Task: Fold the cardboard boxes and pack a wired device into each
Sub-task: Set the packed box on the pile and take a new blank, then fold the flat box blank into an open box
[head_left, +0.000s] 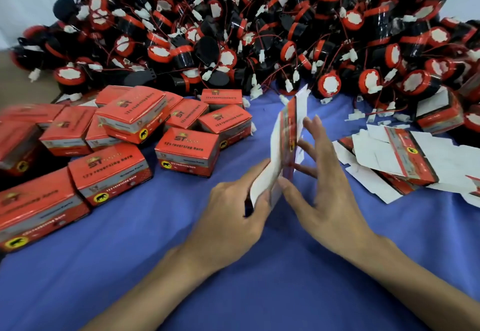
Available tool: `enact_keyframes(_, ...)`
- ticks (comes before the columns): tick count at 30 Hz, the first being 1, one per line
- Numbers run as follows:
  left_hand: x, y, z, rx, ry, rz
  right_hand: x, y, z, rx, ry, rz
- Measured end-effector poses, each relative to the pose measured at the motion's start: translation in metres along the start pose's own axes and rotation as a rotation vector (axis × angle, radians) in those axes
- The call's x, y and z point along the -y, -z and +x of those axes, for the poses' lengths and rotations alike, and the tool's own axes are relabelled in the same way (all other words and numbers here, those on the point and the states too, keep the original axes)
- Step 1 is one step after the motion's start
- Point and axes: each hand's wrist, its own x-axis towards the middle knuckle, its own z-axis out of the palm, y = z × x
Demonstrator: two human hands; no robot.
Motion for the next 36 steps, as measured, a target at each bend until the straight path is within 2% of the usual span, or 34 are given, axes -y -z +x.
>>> enact_keyframes(5, 0.002, -0.002, -0.003, 0.069, -0.12, 0.116, 0.001, 0.002, 0.002, -0.139, -0.057, 0.024)
enact_keyframes(11, 0.001, -0.003, -0.005, 0.003, -0.204, 0.22, -0.005, 0.003, 0.0, -0.203, -0.107, -0.05)
enact_keyframes(15, 0.001, -0.003, -0.003, -0.143, -0.019, 0.245, -0.011, 0.005, 0.003, -0.147, -0.224, -0.018)
enact_keyframes(18, 0.003, -0.002, -0.002, -0.223, 0.13, 0.119, -0.011, 0.003, 0.003, -0.084, -0.206, -0.127)
enact_keyframes(23, 0.009, 0.002, 0.005, -0.283, 0.243, -0.01, -0.017, 0.002, 0.001, 0.096, -0.223, -0.331)
enact_keyframes(26, 0.011, 0.003, 0.006, -0.26, 0.183, 0.092, -0.02, 0.003, 0.0, 0.142, -0.209, -0.379)
enact_keyframes(29, 0.01, 0.005, 0.007, -0.266, 0.012, 0.316, -0.015, 0.003, 0.001, 0.094, -0.174, -0.365)
enact_keyframes(31, 0.011, 0.004, 0.006, -0.24, -0.039, 0.385, -0.013, 0.003, 0.001, 0.039, -0.125, -0.332)
enact_keyframes(36, 0.012, 0.007, 0.009, -0.275, 0.103, 0.222, -0.01, 0.004, 0.0, -0.069, 0.063, -0.227)
